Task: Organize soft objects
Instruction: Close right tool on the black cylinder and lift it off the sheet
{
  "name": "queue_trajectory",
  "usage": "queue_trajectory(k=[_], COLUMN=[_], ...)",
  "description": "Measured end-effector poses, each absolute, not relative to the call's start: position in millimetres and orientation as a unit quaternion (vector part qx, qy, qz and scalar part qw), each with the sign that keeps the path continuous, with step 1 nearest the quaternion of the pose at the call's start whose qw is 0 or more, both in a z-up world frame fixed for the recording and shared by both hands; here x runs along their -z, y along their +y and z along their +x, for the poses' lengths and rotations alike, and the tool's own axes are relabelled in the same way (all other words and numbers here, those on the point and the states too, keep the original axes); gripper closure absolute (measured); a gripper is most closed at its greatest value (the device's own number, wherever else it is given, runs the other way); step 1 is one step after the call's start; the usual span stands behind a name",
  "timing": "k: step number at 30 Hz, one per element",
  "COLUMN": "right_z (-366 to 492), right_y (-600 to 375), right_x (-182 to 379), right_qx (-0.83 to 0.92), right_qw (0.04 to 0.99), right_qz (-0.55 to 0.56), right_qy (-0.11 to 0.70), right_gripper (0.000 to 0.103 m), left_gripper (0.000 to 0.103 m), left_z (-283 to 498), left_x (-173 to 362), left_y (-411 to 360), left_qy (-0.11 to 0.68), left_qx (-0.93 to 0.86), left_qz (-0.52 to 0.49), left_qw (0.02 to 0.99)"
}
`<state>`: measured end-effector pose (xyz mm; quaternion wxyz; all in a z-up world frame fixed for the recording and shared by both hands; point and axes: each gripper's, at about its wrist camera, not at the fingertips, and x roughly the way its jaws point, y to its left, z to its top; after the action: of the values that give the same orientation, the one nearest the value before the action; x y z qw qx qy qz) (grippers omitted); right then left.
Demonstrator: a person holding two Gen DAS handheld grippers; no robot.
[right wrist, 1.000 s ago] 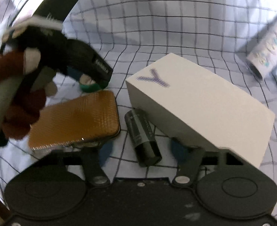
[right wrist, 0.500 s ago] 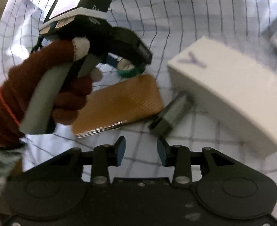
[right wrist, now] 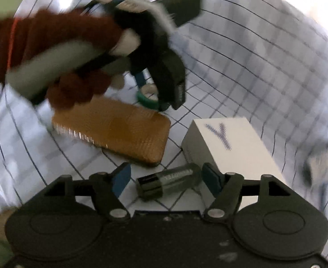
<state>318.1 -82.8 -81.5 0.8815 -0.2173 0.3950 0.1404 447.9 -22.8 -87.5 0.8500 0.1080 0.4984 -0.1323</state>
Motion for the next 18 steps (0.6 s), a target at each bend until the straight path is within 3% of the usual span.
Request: queue_trajectory(k=[18], right_z=[344.4], right_y=[-96.6], right_x=[100.3], right_qx=[-0.198], right_qw=[0.858], right_qz=[-0.218], right_qy=[0.420], right_gripper=[0.028], left_gripper=[0.055], left_z=[447.9], left_x=[87.0], left_y=[-21.7], left_qy=[0.498], left_qx=[0.132], left_qz=[0.107], left_qw=[0.850])
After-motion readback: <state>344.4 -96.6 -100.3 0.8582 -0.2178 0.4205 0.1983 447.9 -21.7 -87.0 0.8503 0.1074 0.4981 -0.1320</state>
